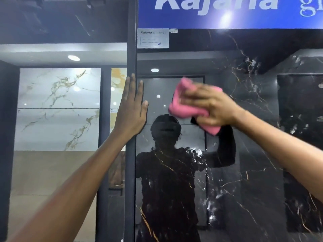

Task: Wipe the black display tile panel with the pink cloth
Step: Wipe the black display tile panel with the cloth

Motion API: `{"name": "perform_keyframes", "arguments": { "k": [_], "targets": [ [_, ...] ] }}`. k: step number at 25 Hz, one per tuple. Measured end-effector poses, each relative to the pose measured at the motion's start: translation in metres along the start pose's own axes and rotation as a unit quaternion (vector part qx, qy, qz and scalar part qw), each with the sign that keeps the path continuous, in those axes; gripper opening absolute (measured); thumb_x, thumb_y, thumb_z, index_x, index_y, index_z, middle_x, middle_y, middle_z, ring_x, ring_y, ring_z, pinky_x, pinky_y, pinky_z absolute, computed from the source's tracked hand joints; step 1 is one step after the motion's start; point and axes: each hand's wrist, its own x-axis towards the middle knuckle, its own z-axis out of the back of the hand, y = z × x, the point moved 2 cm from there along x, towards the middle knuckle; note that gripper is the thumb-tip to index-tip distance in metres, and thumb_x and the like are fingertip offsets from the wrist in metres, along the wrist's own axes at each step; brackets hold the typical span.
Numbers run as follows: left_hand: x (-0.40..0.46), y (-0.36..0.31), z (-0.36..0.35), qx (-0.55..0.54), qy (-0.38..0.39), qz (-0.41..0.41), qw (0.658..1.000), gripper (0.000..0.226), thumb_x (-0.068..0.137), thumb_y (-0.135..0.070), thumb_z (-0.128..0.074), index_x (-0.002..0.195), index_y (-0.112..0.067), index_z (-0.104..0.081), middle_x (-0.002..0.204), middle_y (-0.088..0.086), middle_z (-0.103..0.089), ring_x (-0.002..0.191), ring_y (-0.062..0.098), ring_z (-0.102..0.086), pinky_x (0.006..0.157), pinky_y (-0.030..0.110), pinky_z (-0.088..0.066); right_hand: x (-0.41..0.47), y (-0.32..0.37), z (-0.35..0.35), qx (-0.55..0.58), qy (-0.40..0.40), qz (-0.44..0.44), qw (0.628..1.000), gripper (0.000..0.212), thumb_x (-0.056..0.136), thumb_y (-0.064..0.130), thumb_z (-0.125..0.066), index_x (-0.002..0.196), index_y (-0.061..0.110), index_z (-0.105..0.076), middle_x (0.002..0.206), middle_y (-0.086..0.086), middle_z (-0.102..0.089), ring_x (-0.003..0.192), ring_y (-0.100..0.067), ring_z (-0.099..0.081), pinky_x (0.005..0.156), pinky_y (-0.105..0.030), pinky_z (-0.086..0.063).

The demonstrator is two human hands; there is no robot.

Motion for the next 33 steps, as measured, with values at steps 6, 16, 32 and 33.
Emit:
{"name": "perform_keyframes", "arguments": {
  "k": [6, 16, 32, 33],
  "targets": [
    [0.001, 0.009, 0.001, -0.056, 0.007, -0.038, 0.998, 0.058, 0.099, -0.025, -0.027, 0.153, -0.008, -0.013, 0.160, 0.011, 0.001, 0.148, 0.024, 0.005, 0.113, 0.013, 0.011, 0.071, -0.005, 0.000, 0.012, -0.090, -0.217, 0.972, 0.062, 0.077, 0.037, -0.044, 0.135, 0.016, -0.052, 0.140, -0.009, -0.049, 0.135, -0.034, -0.037, 0.114, -0.051, -0.025],
    [-0.004, 0.011, 0.001, -0.018, 0.002, -0.041, 0.999, 0.058, 0.099, -0.021, -0.033, 0.153, -0.010, -0.013, 0.160, 0.009, -0.002, 0.148, 0.025, 0.003, 0.113, 0.014, 0.012, 0.037, -0.007, 0.007, -0.026, -0.090, -0.212, 0.973, 0.057, 0.075, 0.026, -0.053, 0.130, 0.013, -0.056, 0.135, -0.012, -0.054, 0.131, -0.035, -0.043, 0.109, -0.052, -0.032],
    [-0.030, 0.011, 0.004, -0.043, 0.031, -0.058, 0.997, 0.058, 0.098, -0.018, -0.033, 0.151, -0.006, -0.016, 0.160, 0.013, -0.007, 0.147, 0.028, -0.001, 0.116, 0.018, 0.008, -0.032, 0.210, -0.065, 0.005, 0.058, 0.074, 0.996, 0.059, 0.083, 0.038, -0.053, 0.139, 0.021, -0.044, 0.149, -0.006, -0.038, 0.143, -0.029, -0.020, 0.119, -0.045, -0.007],
    [-0.034, 0.011, 0.003, -0.042, 0.035, -0.055, 0.997, 0.058, 0.098, -0.018, -0.033, 0.152, -0.007, -0.015, 0.160, 0.012, -0.006, 0.148, 0.028, 0.000, 0.115, 0.017, 0.008, -0.050, 0.221, -0.065, 0.001, 0.101, 0.144, 0.984, 0.061, 0.083, 0.041, -0.055, 0.140, 0.022, -0.043, 0.149, -0.003, -0.038, 0.143, -0.027, -0.019, 0.119, -0.043, -0.004]
  ]
}}
